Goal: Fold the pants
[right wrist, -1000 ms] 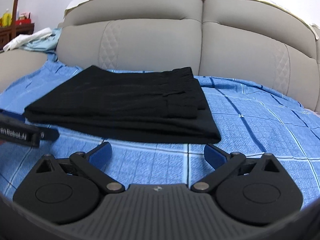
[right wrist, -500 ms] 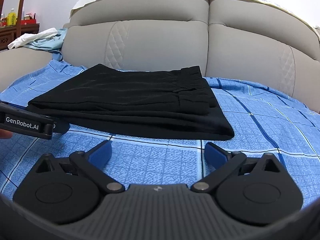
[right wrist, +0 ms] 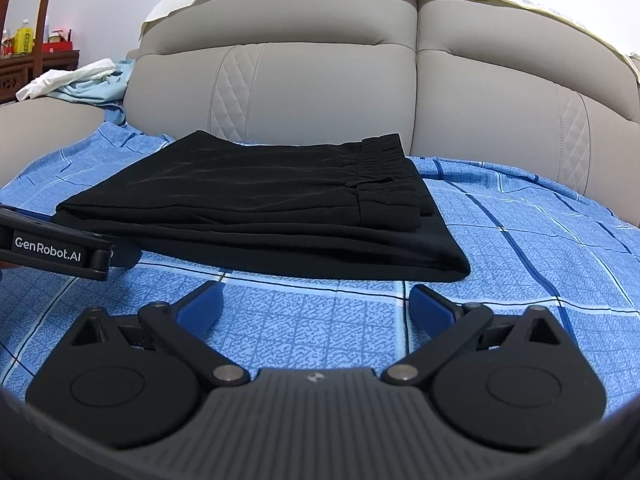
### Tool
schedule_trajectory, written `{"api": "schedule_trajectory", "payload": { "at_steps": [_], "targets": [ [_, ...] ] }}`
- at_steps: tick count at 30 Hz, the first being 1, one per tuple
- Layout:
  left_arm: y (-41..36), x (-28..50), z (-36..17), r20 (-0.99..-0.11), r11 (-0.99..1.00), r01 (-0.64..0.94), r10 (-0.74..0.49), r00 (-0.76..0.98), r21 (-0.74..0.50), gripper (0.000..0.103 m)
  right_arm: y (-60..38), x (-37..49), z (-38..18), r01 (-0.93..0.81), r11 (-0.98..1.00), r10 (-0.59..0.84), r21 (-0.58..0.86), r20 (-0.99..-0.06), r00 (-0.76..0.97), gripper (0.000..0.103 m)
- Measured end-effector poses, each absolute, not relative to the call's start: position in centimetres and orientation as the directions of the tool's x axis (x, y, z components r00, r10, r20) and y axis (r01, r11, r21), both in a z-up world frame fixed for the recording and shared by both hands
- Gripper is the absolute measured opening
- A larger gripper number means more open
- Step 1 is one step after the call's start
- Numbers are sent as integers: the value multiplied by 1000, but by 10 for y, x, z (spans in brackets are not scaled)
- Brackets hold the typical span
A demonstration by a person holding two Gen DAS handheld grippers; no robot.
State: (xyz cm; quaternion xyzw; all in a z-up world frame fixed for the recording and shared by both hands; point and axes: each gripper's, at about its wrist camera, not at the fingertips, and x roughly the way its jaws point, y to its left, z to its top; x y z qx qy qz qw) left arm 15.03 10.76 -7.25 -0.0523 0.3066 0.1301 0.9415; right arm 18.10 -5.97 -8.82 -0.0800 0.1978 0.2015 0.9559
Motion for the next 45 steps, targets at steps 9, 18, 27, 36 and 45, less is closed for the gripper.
{"api": "schedule_trajectory", "payload": {
  "at_steps": [9, 18, 27, 36, 45],
  "targets": [
    [108, 150, -73, -586, 961, -277, 214, 782, -18, 103, -60, 181, -88, -417, 906, 354, -73, -411, 840, 103],
    [107, 148, -74, -577, 961, -275, 216, 787, -16, 103, -60, 181, -89, -417, 906, 353, -74, -410, 841, 103],
    [107, 148, -74, -576, 961, -275, 216, 788, -16, 103, -60, 182, -89, -417, 906, 354, -74, -409, 841, 103],
    [107, 148, -74, -576, 961, -275, 216, 789, -16, 103, -60, 181, -89, -417, 906, 354, -74, -409, 841, 103],
    [107, 148, -75, -576, 961, -275, 216, 789, -17, 103, -60, 181, -89, -416, 906, 353, -73, -408, 842, 103]
  ]
}}
